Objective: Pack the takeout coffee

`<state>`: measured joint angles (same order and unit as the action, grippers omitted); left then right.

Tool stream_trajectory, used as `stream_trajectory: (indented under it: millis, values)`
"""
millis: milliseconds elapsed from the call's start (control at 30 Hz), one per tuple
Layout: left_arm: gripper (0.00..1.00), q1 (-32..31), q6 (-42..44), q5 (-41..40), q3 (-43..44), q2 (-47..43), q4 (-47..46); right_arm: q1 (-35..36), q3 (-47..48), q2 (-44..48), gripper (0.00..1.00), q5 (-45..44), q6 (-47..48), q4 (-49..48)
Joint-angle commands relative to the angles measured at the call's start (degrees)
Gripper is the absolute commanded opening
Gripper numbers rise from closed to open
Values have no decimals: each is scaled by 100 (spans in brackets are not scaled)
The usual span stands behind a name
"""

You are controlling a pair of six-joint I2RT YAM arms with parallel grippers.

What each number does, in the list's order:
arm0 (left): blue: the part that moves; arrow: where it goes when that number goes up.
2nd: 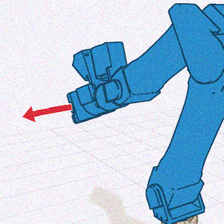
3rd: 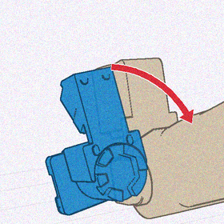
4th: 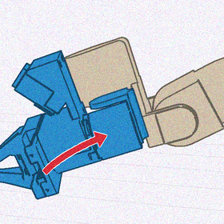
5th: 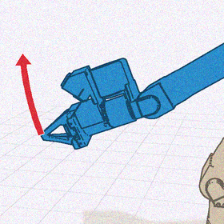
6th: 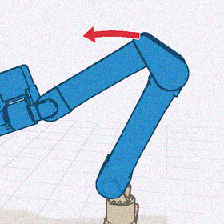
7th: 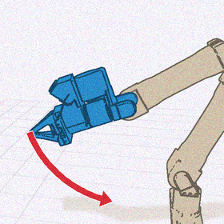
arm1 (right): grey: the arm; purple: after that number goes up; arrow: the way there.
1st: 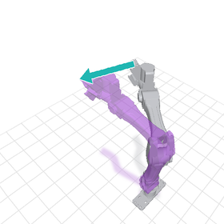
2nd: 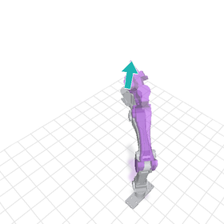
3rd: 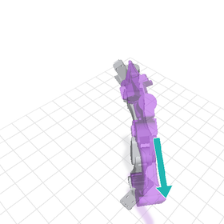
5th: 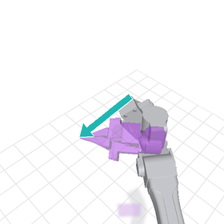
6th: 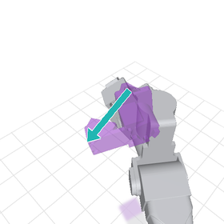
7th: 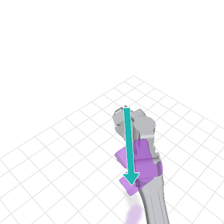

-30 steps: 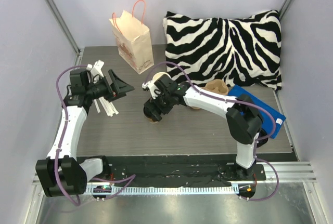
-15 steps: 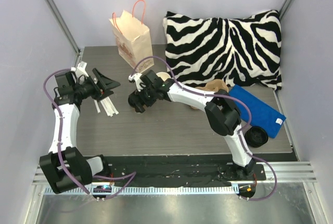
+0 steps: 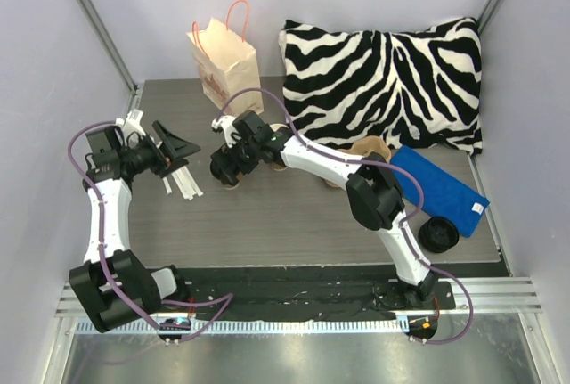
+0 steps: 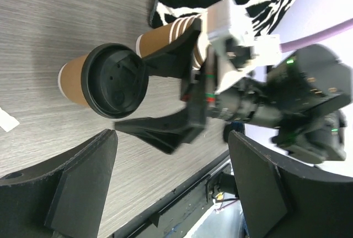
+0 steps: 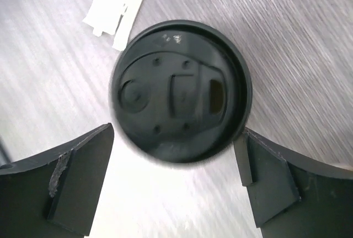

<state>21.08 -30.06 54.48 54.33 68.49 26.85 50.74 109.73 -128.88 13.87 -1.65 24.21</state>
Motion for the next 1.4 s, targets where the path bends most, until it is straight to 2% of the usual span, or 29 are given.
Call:
stream_trajectory:
  millis: [0, 167, 267, 333, 400, 533, 600, 767, 967, 1367]
  values:
    - [87, 37, 281, 326, 298, -397, 30, -134, 277, 1249, 100, 283, 401, 679]
    - [87, 28, 326, 256, 333, -705, -39, -739, -302, 2339, 100, 477, 894, 1305]
    - [86, 10, 273, 256, 368, -784, -110, -1609, -847, 2867, 97, 835, 886, 1691]
    - [86, 10, 317, 326, 394, -846, -119, -2292, -1242, 3306, 94, 1161, 1297, 2165]
    - [86, 1, 378, 388, 403, -925, -92, -2638, -1654, 3631, 93, 1014, 2084, 2621]
    - [85, -60, 466, 485, 403, -978, -92, -3166, -2201, 4282, 85, 23, 3327, 3133]
    - [85, -148, 484, 467, 430, -952, -92, -3219, -2377, 4292, 79, -252, 3879, 3327]
    - [84, -315, 458, 327, 509, -916, -110, -3264, -2527, 3836, 64, -692, 4427, 3389]
    - [84, -333, 510, 292, 421, -1013, -110, -3272, -2439, 3177, 56, -912, 4849, 3389]
    - [84, -341, 475, 283, 412, -811, -206, -3378, -2325, 2517, 49, -1009, 4999, 3222]
